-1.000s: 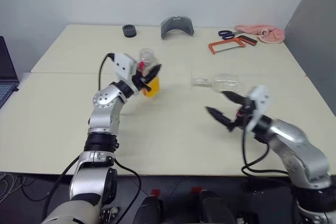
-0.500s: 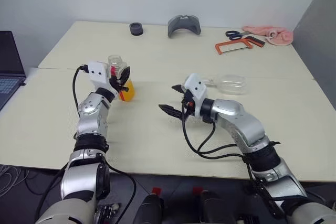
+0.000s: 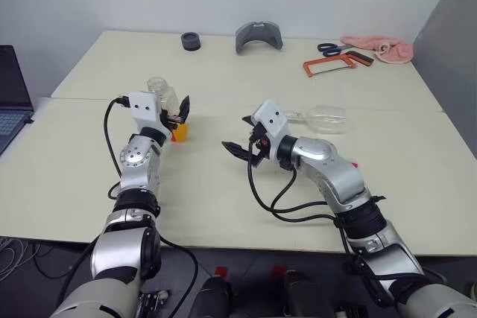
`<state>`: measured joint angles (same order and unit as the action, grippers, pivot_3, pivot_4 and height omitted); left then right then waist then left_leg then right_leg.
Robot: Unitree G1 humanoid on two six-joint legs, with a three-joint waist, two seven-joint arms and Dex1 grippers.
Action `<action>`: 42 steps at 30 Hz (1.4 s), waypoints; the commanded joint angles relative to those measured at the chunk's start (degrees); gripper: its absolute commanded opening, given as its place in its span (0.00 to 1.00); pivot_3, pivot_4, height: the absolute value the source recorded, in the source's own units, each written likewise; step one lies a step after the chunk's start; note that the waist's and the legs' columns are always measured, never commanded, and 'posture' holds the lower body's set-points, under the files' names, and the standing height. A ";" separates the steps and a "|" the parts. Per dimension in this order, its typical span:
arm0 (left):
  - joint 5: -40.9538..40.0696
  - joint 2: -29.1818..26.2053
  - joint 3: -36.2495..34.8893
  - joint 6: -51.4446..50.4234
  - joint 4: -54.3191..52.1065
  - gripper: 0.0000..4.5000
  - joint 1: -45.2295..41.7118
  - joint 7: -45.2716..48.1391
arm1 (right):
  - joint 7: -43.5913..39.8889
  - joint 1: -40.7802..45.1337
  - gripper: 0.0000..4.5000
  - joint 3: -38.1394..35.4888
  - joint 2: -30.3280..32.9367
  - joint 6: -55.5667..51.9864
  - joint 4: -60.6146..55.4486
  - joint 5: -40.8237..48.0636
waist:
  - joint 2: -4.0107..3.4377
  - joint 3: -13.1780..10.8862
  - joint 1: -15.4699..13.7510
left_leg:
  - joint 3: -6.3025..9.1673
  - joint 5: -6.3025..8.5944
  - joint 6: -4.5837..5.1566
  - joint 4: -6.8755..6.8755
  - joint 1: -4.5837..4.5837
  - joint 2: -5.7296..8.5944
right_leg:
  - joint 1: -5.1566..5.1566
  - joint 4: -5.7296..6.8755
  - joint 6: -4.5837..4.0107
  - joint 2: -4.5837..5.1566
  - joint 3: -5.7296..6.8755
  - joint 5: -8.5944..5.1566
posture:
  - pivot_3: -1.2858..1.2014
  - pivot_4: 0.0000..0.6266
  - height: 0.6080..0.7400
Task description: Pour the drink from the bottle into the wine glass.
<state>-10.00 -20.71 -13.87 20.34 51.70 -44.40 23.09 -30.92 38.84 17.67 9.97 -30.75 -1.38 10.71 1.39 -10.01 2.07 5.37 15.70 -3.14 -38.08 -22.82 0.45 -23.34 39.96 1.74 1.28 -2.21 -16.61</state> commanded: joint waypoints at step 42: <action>-13.92 -10.54 8.94 -33.20 -55.21 1.00 35.48 25.22 | 30.43 -9.39 1.00 -36.02 -23.22 -21.14 -8.37 23.47 | -0.09 0.02 0.17 | 0.00 0.10 0.17 0.13 0.11 -0.13 | 0.06 0.00 -0.01 -0.08 -0.08 -0.01 | 0.52 0.24 1.00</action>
<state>-22.42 -29.96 -5.24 -11.69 -0.53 -8.45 45.50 -4.18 26.60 -14.00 -8.97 -52.95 -11.29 31.55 1.30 -9.99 2.25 5.36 15.80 -2.97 -37.94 -22.66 0.32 -23.24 39.97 1.73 1.21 -2.29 -16.62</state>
